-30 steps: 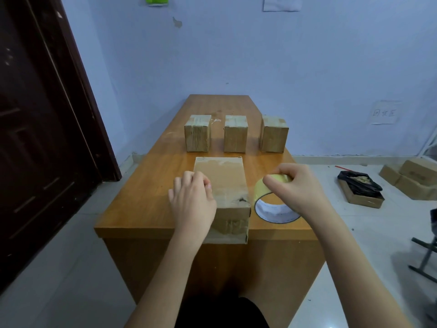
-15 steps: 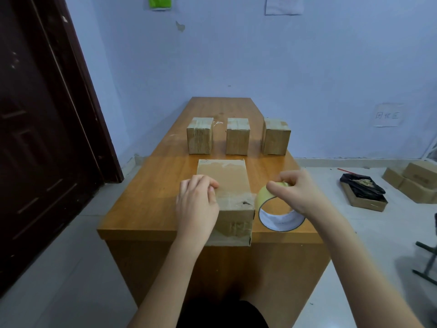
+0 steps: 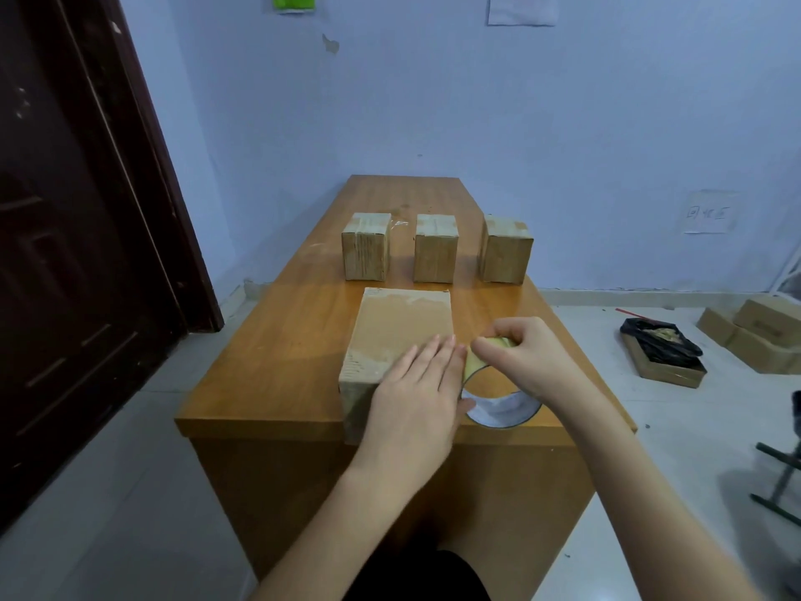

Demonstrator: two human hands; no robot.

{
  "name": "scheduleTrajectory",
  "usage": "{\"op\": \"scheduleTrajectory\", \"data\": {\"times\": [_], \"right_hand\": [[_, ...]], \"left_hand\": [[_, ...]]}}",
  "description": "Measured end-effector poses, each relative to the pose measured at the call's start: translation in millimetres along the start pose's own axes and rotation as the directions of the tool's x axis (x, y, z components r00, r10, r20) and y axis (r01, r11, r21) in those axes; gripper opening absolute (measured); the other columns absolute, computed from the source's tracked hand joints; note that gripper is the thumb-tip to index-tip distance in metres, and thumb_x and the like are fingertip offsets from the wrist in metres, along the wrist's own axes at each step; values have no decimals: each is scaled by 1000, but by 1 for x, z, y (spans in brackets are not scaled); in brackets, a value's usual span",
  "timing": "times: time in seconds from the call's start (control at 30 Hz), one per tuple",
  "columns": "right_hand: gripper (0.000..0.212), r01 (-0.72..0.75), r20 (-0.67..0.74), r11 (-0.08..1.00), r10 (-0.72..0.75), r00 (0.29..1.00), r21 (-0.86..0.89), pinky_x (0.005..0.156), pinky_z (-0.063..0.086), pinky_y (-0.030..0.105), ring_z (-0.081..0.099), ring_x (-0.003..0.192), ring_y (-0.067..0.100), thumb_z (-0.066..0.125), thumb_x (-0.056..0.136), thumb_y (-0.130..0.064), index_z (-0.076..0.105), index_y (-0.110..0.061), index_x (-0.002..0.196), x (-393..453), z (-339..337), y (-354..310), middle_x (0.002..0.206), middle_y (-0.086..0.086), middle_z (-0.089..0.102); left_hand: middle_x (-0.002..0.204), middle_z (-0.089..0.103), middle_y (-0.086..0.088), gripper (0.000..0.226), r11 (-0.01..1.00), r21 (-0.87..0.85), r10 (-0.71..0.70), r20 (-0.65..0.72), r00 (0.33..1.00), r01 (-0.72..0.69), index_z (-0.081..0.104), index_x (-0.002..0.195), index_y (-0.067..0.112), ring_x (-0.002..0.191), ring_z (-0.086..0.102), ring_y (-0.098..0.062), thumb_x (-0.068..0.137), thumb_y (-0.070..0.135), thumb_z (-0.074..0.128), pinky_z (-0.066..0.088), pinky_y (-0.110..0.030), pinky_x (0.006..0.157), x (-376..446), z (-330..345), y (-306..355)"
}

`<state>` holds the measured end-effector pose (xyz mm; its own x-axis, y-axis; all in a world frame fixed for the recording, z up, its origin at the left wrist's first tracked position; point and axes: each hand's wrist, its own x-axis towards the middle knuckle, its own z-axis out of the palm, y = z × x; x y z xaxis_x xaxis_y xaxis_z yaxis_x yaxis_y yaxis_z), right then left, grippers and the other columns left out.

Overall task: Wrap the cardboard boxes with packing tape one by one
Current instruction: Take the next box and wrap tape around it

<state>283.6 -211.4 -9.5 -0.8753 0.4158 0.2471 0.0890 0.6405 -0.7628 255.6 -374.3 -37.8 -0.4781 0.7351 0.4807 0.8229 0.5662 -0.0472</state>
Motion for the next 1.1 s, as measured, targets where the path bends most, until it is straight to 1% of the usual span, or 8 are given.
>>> {"op": "scheduleTrajectory", "data": {"times": [0.27, 0.43, 0.6, 0.77, 0.87, 0.93, 1.0, 1.1], "right_hand": [[27, 0, -1, 999, 0, 1000, 42, 59, 32, 33, 36, 57, 14, 60, 75, -26, 56, -3, 61, -2, 1, 3, 56, 1, 38], [28, -57, 18, 998, 56, 998, 14, 62, 30, 33, 35, 55, 13, 59, 77, -33, 54, -14, 57, -1, -1, 0, 50, -8, 32], [27, -36, -8, 998, 36, 999, 46, 56, 29, 29, 34, 53, 12, 60, 80, -23, 58, -1, 63, -2, 2, -2, 52, -4, 34], [30, -33, -2, 998, 33, 999, 48, 57, 28, 30, 32, 53, 13, 60, 80, -24, 54, -1, 62, -2, 1, 0, 55, 0, 32], [30, -28, 8, 999, 28, 1000, 41, 58, 29, 31, 33, 55, 14, 60, 81, -25, 53, -2, 62, -2, 1, 0, 57, 3, 33], [35, -22, 19, 999, 21, 1000, 45, 60, 31, 31, 36, 57, 14, 60, 84, -28, 56, 1, 66, -2, 0, 1, 59, 4, 37], [33, 7, 16, 997, -9, 1000, 76, 64, 39, 26, 47, 62, 9, 60, 87, -44, 63, -14, 73, -5, -3, 4, 65, -5, 52], [48, 35, -15, 974, -32, 999, 224, 83, 45, 20, 58, 100, 4, 56, 77, -67, 54, -38, 115, -19, -9, 14, 105, -16, 60]], "left_hand": [[156, 4, 7, 70, 979, -203, -27, -23, 999, 22, 7, 149, 21, 142, 3, -6, 94, 45, 43, -4, -20, 110, 2, -1, -11], [154, 17, -4, 67, 998, 22, -66, -22, 998, 66, 18, 148, 12, 142, 13, -14, 94, 47, 39, 1, -26, 110, -8, -8, -26], [155, 15, 2, 61, 999, -29, -47, -21, 999, 46, 15, 149, 18, 143, 11, -9, 97, 48, 25, 0, -20, 109, -11, -4, -32], [156, 4, 2, 78, 998, -26, -59, 12, 998, 60, 3, 149, 18, 144, 2, -14, 92, 56, 39, -2, -29, 115, -10, -8, -25], [153, 23, -6, 70, 999, 35, 21, 13, 1000, -21, 23, 147, 11, 142, 17, -21, 92, 42, 52, 8, -37, 115, -4, -8, -10], [155, 18, -4, 63, 999, -28, 34, -12, 999, -34, 17, 148, 14, 143, 13, -17, 96, 30, 48, 1, -30, 114, -2, -1, -6], [154, 22, -2, 63, 999, -49, 5, -23, 1000, -6, 20, 148, 15, 143, 17, -16, 95, 25, 53, 4, -29, 113, -1, 3, -7], [150, 29, 1, 63, 992, -113, -70, -55, 996, 63, 29, 145, 17, 140, 24, -12, 91, 30, 58, 10, -26, 110, 0, -3, -10]]}}
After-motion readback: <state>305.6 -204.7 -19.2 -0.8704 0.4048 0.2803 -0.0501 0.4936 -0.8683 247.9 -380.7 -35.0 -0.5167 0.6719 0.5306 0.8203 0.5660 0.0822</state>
